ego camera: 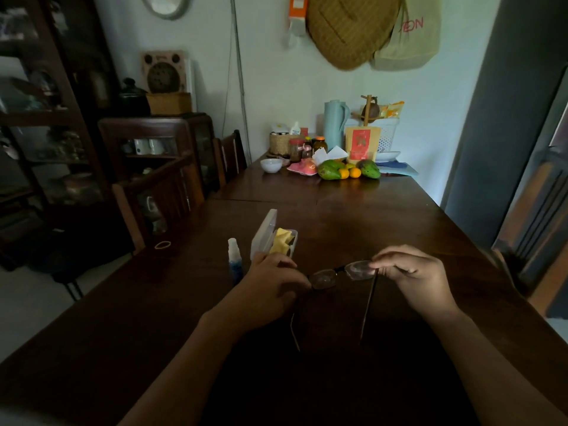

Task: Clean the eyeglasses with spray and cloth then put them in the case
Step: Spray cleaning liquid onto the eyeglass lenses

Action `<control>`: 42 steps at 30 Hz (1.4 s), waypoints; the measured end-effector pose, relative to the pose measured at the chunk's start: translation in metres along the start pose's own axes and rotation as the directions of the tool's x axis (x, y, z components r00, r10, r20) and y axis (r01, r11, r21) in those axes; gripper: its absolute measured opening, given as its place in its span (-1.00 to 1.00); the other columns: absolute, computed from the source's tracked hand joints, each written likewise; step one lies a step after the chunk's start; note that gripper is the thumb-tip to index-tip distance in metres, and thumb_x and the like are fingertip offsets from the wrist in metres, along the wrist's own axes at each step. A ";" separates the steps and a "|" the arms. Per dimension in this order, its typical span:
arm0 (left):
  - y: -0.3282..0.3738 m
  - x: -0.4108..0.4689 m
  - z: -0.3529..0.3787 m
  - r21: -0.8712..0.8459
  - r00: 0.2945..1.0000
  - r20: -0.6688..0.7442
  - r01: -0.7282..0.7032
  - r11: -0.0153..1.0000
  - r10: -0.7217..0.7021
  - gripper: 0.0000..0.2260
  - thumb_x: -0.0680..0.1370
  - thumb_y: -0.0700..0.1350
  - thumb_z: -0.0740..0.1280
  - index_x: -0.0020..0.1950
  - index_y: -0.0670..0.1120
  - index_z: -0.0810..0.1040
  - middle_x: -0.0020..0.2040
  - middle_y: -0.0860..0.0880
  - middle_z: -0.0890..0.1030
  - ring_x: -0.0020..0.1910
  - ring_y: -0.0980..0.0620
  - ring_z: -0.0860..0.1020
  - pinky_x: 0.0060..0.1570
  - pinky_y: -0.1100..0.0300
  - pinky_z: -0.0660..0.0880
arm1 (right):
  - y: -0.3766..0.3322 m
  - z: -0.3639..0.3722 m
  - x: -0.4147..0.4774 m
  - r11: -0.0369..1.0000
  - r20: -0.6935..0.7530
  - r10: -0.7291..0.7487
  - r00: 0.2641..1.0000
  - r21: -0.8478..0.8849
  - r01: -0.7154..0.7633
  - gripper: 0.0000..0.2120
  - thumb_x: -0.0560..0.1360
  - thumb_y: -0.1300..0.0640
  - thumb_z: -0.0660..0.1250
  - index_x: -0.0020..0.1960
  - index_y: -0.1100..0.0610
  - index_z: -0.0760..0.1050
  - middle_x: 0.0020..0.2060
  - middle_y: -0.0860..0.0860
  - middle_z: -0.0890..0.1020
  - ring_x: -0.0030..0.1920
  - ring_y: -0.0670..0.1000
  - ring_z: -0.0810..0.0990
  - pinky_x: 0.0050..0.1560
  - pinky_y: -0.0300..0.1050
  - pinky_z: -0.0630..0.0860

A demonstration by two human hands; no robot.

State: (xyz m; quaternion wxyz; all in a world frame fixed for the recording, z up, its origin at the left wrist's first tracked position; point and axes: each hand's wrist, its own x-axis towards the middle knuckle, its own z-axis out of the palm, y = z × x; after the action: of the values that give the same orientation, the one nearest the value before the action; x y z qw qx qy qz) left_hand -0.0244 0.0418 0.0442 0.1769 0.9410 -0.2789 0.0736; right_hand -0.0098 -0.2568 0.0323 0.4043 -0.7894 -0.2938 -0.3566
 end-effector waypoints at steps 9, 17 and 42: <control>-0.037 -0.031 -0.047 -0.411 0.684 -0.471 0.389 0.824 -0.558 -0.47 0.49 0.11 0.41 0.39 0.30 0.26 0.29 0.04 0.40 0.31 -0.05 0.37 0.16 -0.08 0.47 | -0.015 0.002 0.006 0.996 -0.033 -0.060 0.998 -0.068 0.057 -0.78 0.32 0.54 0.45 -0.17 0.26 0.69 -0.15 0.13 0.66 -0.07 -0.08 0.61 0.03 -0.30 0.53; -0.061 -0.002 -0.018 -0.486 0.728 -0.257 0.471 0.736 -0.635 -0.91 0.57 0.05 0.34 0.03 0.18 0.45 0.02 0.09 0.57 -0.08 0.13 0.56 -0.26 0.32 0.40 | -0.032 0.010 0.011 0.992 -0.046 -0.109 0.993 -0.069 0.105 -0.79 0.31 0.58 0.44 -0.20 0.31 0.67 -0.17 0.17 0.65 -0.07 -0.04 0.60 -0.01 -0.18 0.56; 0.002 0.010 0.015 -0.910 0.729 0.023 0.299 0.287 -0.684 -0.55 0.56 0.31 0.17 -0.07 -0.03 0.62 -0.44 0.02 0.53 -0.49 0.09 0.45 -0.45 0.21 0.38 | -0.028 0.010 0.022 0.985 -0.325 -0.091 0.941 -0.168 0.037 -0.76 0.33 0.66 0.32 -0.30 0.36 0.54 -0.19 0.21 0.59 -0.10 -0.01 0.53 -0.01 -0.30 0.43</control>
State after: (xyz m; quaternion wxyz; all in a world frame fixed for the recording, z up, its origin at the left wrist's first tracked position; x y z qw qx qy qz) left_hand -0.0170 0.0296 0.0331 0.6912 0.7176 0.0757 0.0391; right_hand -0.0145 -0.2304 0.0578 0.3719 -0.7378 -0.2178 -0.5195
